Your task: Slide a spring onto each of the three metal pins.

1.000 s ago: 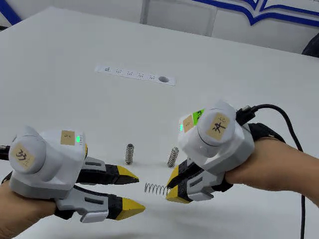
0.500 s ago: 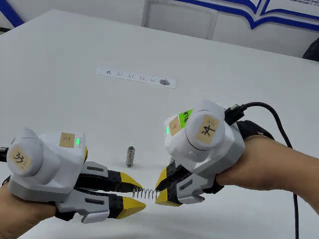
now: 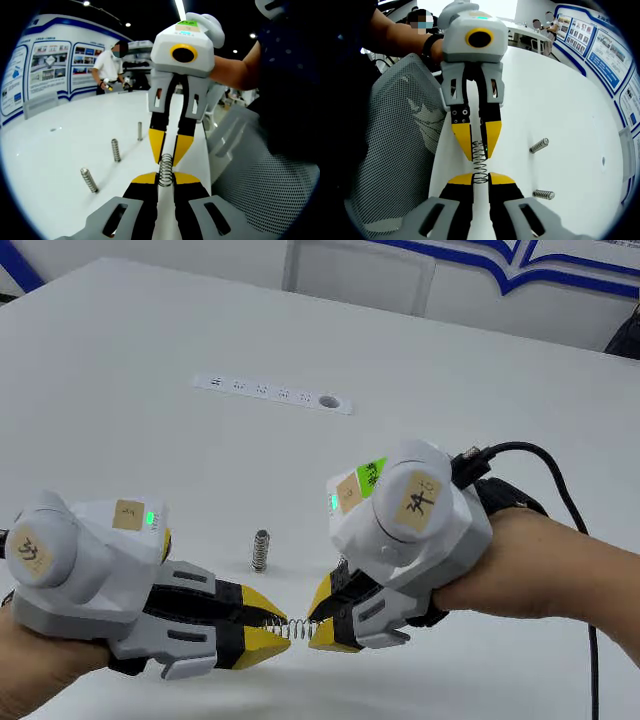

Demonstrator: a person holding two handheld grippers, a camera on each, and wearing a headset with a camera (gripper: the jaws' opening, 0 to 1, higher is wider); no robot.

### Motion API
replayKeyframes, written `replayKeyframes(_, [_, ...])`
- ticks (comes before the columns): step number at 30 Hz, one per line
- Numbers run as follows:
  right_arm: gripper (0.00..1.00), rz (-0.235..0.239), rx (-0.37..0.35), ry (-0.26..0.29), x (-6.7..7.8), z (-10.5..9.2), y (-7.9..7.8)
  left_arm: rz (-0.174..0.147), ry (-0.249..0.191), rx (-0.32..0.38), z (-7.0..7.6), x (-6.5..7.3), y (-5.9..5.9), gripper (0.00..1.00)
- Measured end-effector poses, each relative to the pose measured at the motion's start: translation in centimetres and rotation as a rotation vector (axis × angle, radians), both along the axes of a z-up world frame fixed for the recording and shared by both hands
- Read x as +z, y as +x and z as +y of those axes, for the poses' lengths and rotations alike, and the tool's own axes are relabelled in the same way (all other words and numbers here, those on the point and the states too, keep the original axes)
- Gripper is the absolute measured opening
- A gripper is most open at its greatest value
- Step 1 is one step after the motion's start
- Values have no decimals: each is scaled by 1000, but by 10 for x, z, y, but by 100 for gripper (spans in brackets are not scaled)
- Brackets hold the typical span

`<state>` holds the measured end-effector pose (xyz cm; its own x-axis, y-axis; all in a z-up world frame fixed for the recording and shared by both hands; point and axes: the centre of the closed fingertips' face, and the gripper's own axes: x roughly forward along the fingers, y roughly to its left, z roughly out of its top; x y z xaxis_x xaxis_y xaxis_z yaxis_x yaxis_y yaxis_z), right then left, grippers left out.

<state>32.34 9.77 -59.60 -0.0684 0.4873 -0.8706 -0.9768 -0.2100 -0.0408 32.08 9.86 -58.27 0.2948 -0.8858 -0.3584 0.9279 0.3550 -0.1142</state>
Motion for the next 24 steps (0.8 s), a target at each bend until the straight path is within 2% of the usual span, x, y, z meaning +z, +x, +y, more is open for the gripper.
replayKeyframes(11, [15, 6, 0, -5, -3, -1, 0, 1, -43, -5, -1, 10, -2, 10])
replayKeyframes(15, [13, 1, 12, 0, -3, 0, 0, 6, -82, 5, 0, 17, 0, 10])
replayKeyframes(24, [12, -3, -3, 40, 12, 3, 3, 7, -63, 9, 0, 13, 1, 10])
